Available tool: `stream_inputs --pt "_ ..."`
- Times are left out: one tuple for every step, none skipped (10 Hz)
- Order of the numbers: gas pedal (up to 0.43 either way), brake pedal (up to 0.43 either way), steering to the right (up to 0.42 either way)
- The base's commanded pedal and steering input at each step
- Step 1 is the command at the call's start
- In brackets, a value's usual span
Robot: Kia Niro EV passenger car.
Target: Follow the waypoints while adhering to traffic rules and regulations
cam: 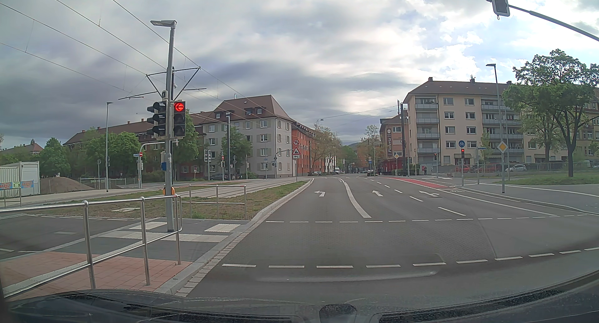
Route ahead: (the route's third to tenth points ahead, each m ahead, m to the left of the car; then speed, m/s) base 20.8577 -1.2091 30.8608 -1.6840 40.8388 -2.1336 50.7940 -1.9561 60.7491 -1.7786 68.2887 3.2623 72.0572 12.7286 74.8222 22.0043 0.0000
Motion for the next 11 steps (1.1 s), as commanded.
stream_inputs --pt "0.000 0.250 0.011" --pt "0.000 0.250 0.011" --pt "0.000 0.250 0.010" --pt "0.000 0.250 0.011" --pt "0.000 0.250 0.011" --pt "0.000 0.244 0.010" --pt "0.000 0.250 0.011" --pt "0.000 0.250 0.010" --pt "0.000 0.250 0.011" --pt "0.000 0.250 0.011" --pt "0.000 0.250 0.011"
